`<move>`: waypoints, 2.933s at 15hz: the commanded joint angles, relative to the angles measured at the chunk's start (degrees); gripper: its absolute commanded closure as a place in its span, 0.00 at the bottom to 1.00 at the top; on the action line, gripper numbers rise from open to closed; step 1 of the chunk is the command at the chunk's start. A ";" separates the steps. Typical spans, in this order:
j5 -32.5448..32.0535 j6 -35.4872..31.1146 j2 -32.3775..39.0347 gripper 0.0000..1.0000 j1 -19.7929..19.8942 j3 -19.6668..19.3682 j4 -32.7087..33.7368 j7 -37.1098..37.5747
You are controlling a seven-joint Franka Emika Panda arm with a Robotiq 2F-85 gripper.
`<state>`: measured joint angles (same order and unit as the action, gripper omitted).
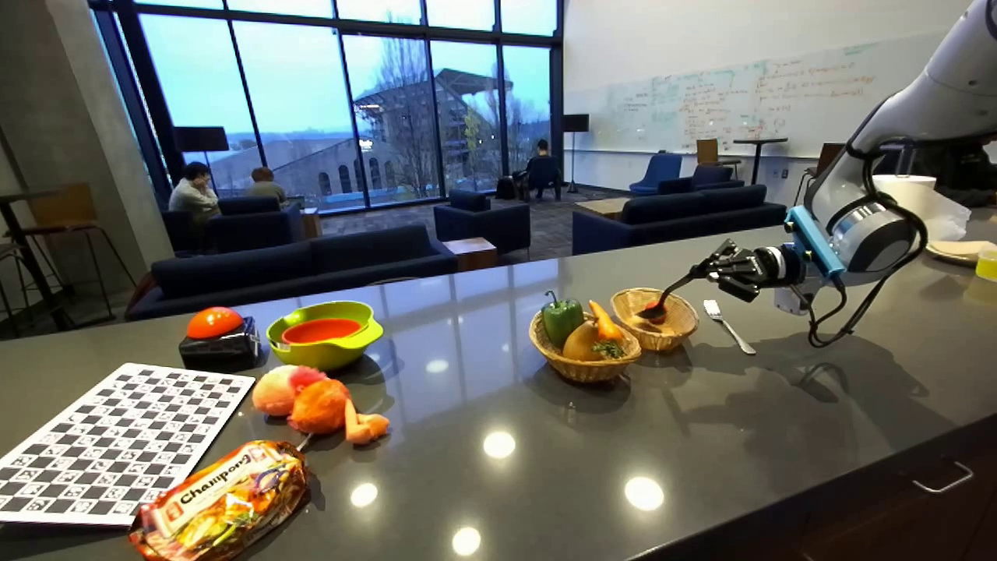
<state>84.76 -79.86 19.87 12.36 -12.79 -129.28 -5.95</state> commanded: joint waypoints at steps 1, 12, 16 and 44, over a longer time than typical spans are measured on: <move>0.99 -0.23 -0.95 0.99 0.57 -0.95 -1.60 0.91; -1.38 -5.94 -0.83 0.99 0.64 -2.96 0.50 -7.07; -3.97 -6.76 -0.52 0.99 0.39 -2.53 2.44 -12.05; -41.23 -33.38 -7.71 0.99 -6.82 5.50 8.88 -2.01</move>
<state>47.04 -111.56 12.76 6.11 -8.56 -120.48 -10.44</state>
